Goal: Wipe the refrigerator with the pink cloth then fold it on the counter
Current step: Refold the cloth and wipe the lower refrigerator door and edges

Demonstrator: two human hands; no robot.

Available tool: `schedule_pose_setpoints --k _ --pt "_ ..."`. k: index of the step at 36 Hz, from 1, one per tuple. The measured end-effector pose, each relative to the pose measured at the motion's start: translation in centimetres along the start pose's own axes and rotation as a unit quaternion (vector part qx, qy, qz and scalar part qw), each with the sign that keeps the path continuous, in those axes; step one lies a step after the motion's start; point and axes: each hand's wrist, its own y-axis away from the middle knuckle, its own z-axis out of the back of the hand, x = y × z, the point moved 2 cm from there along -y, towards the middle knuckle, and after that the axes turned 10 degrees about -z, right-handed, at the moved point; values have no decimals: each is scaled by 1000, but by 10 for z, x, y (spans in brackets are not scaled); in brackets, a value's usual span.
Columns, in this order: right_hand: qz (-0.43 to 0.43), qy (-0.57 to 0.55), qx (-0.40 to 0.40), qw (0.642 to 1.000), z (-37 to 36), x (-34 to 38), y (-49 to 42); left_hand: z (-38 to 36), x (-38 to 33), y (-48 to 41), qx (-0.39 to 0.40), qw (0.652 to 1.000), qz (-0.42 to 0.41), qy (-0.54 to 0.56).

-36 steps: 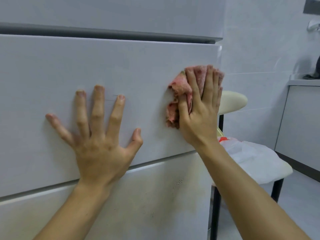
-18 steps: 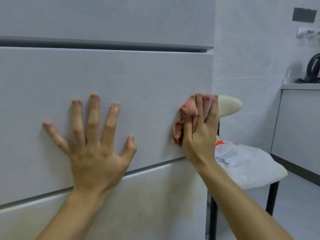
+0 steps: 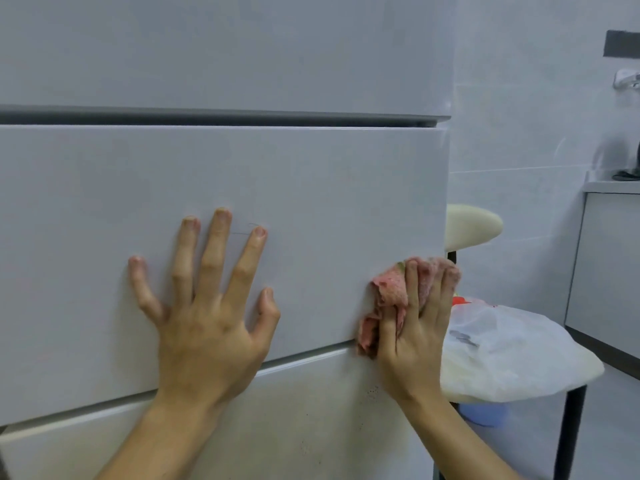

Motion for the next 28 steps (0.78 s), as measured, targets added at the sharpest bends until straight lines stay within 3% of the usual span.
schedule_pose_setpoints --k 8,14,20,25,28 --pt "55 37 -56 996 4 43 -83 13 25 -1 2 1000 -28 11" --pt "31 29 -72 997 1 96 -144 19 38 -5 -7 1000 -9 11" --pt "65 9 -77 995 -11 92 -93 16 38 -3 -25 1000 0 6" --pt "139 40 -2 989 -23 72 1 17 38 2 -30 1000 3 4" --pt "189 61 16 980 -23 61 8 20 44 5 -18 1000 1 5"
